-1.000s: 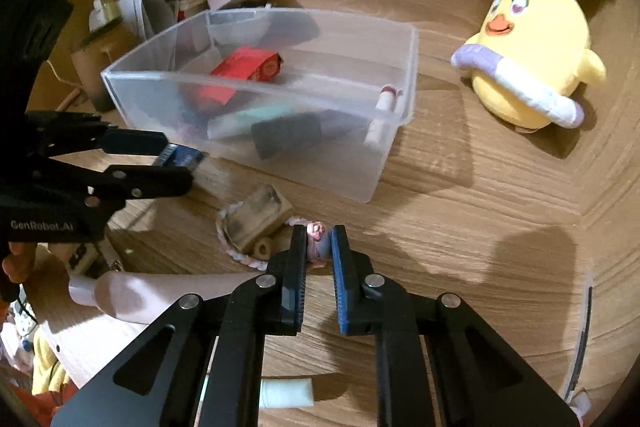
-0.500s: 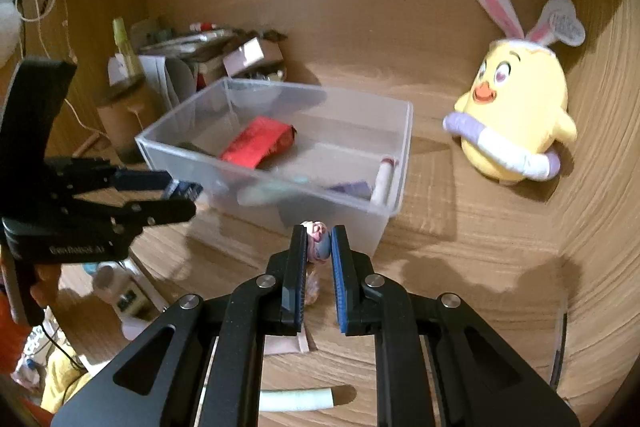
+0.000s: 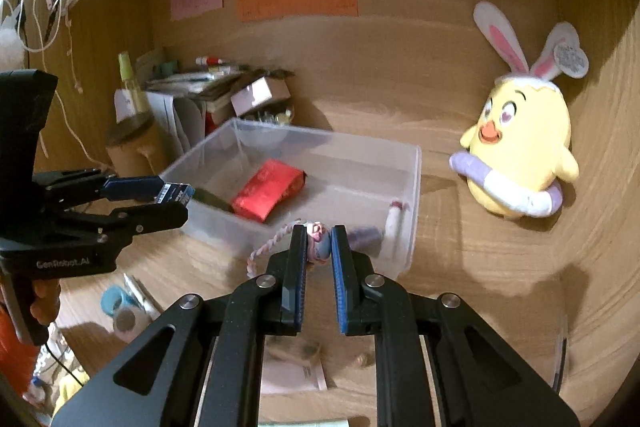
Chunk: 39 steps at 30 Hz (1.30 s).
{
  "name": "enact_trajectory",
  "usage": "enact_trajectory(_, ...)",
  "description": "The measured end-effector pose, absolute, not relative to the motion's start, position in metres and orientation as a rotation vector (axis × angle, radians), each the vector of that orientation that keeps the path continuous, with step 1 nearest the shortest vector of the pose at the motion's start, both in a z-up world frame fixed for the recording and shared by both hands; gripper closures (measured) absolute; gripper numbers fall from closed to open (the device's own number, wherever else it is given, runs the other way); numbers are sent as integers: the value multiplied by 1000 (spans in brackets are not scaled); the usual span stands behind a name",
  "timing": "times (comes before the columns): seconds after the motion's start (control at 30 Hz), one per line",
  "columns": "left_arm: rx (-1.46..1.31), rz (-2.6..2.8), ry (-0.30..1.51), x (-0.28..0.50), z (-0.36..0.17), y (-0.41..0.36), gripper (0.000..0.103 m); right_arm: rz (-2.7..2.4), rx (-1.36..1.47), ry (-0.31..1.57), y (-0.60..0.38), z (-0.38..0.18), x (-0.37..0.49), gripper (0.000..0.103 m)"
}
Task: Organize objects
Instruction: 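Carry the blue box and pink cord over the clear bin and open both tools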
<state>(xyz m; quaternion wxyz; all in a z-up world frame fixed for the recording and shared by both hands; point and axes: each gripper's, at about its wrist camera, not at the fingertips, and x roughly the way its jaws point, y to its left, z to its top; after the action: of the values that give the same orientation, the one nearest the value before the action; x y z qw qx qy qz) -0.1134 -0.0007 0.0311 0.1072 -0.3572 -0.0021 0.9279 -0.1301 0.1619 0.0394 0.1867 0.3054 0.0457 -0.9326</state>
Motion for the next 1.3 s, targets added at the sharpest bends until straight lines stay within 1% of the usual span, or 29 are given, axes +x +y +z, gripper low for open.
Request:
enact_trajectory(0.3, -996, 2787, -13, -125, 48, -10, 52, -2647, 803, 126, 148, 56, -148, 92)
enact_trajectory(0.53, -1004, 2827, -21, -140, 49, -20, 52, -2670, 806, 113, 144, 57, -168, 92)
enact_trajectory(0.9, -1142, 2804, -46, -178, 23, -29, 52, -2628, 953, 119, 141, 25, -205, 92)
enact_trajectory(1.3, -1202, 2775, 25, -192, 7, -18, 52, -2627, 1023, 273, 131, -2, -223, 92)
